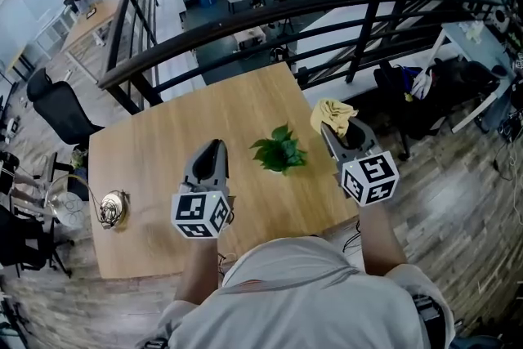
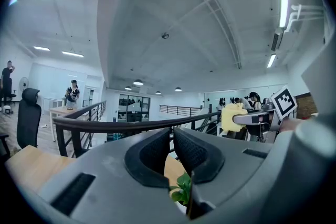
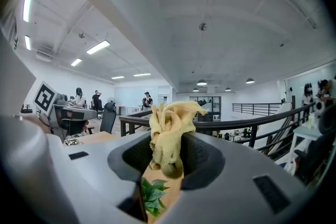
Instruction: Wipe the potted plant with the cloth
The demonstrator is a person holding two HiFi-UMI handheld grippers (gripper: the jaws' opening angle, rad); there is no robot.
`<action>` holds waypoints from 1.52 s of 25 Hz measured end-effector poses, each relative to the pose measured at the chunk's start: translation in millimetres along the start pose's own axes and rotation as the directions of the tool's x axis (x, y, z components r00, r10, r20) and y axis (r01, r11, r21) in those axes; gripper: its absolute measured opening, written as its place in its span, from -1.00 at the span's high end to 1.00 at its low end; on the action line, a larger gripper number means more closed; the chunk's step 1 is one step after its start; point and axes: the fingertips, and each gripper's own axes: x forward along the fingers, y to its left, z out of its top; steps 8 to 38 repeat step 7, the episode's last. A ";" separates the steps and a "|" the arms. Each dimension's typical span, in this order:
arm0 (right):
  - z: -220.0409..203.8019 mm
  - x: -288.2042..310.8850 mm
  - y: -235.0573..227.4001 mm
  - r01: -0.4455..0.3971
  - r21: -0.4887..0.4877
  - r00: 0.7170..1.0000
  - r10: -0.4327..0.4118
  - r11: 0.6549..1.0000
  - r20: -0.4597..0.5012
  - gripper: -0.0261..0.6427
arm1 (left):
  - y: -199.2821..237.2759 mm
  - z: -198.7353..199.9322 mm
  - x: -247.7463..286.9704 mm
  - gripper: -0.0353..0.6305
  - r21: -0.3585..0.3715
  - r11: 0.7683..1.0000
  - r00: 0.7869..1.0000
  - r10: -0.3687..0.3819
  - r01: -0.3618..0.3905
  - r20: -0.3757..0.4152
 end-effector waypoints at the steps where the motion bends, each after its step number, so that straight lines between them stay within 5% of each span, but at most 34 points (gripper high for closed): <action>1: 1.2 -0.2 -0.2 0.003 0.001 1.000 -0.003 1.000 0.002 0.36 | -0.4 1.0 -0.2 0.79 0.002 1.000 1.000 -0.002 0.002 0.002; 38: 3.5 1.2 2.1 0.008 0.008 1.000 -0.008 1.000 0.004 0.36 | -0.4 3.0 -0.8 0.79 0.007 1.000 1.000 -0.010 0.010 0.003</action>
